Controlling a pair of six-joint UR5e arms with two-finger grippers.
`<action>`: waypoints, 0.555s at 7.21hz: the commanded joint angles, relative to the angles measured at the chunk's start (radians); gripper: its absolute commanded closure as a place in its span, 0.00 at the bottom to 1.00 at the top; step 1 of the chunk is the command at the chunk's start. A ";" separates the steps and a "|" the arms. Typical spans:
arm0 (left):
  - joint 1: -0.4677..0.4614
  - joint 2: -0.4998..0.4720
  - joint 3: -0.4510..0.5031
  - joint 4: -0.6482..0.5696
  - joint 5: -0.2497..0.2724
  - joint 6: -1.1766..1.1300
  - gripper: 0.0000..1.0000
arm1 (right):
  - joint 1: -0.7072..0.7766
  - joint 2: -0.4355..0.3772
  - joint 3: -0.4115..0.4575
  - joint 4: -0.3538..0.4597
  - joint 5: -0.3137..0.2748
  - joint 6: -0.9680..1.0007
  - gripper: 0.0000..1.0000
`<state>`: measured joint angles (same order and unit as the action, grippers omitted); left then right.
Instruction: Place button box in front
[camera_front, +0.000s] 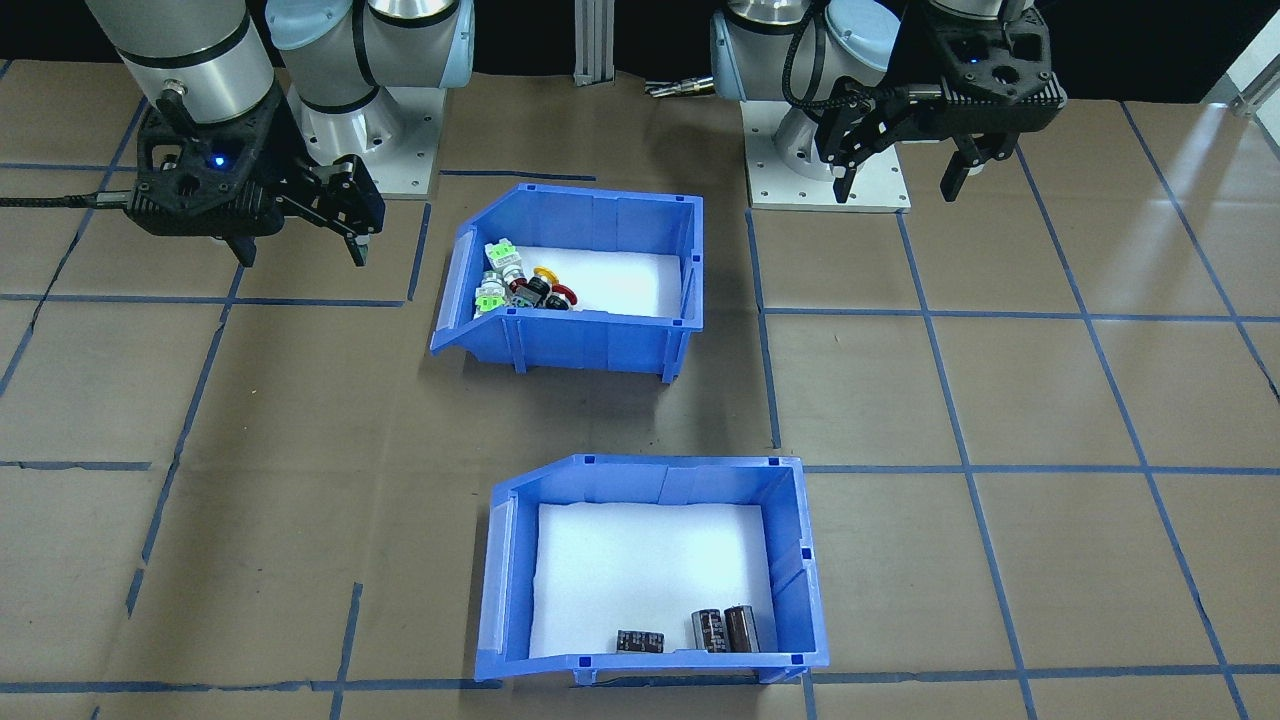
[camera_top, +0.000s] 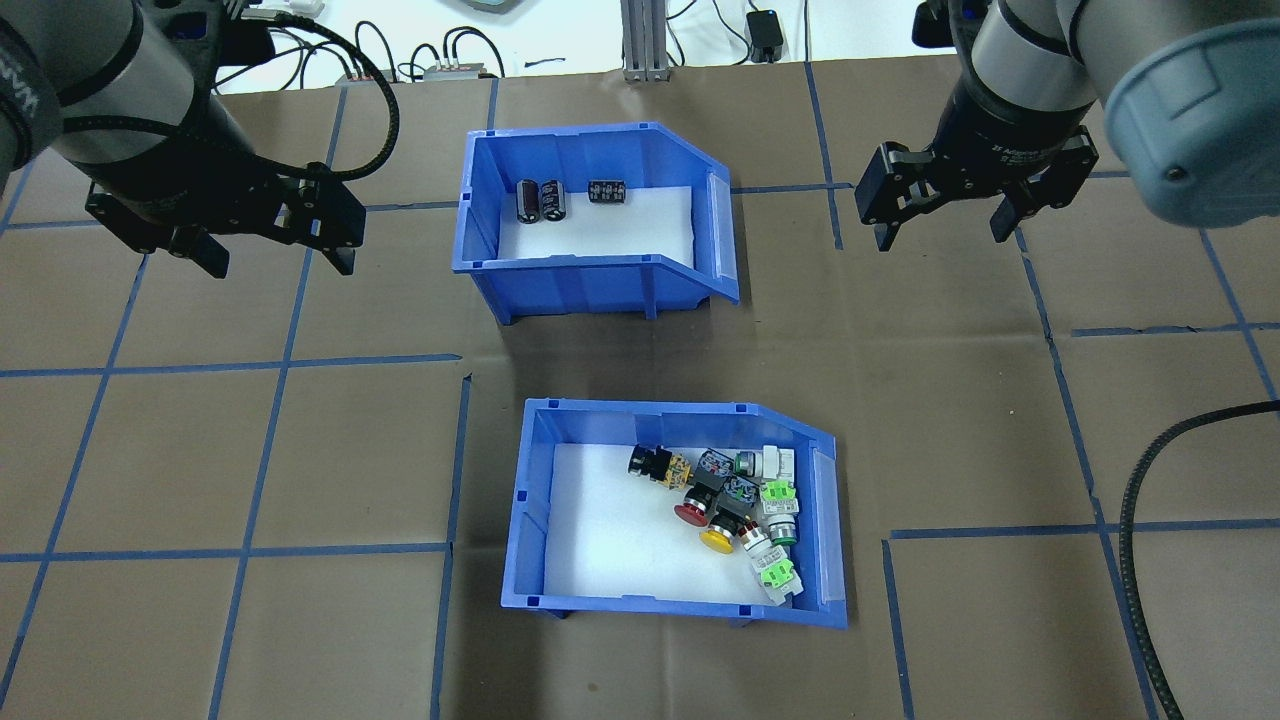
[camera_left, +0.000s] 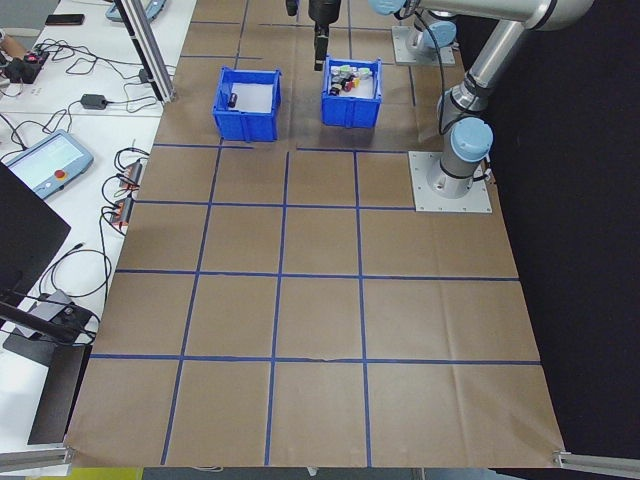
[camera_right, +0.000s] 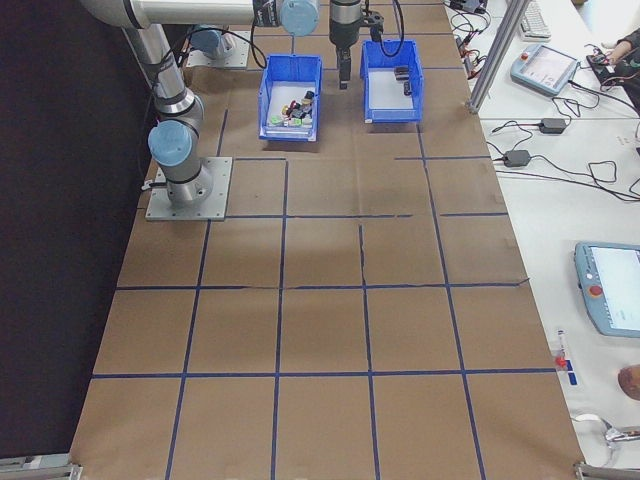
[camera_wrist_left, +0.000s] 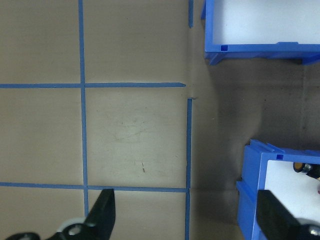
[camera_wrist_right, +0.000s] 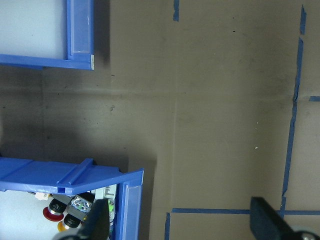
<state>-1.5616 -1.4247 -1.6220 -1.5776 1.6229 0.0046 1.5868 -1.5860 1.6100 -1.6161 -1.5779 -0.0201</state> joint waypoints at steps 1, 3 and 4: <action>0.000 0.015 -0.024 0.004 0.000 0.000 0.00 | -0.001 0.000 0.002 -0.013 -0.001 -0.003 0.00; 0.000 0.004 -0.026 0.010 -0.001 0.000 0.00 | -0.001 0.000 0.004 -0.013 -0.001 -0.003 0.00; 0.000 -0.003 -0.026 0.016 0.000 -0.003 0.00 | -0.001 0.000 0.005 -0.013 -0.001 -0.003 0.00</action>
<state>-1.5616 -1.4202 -1.6461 -1.5683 1.6220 0.0038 1.5861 -1.5861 1.6137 -1.6285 -1.5781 -0.0228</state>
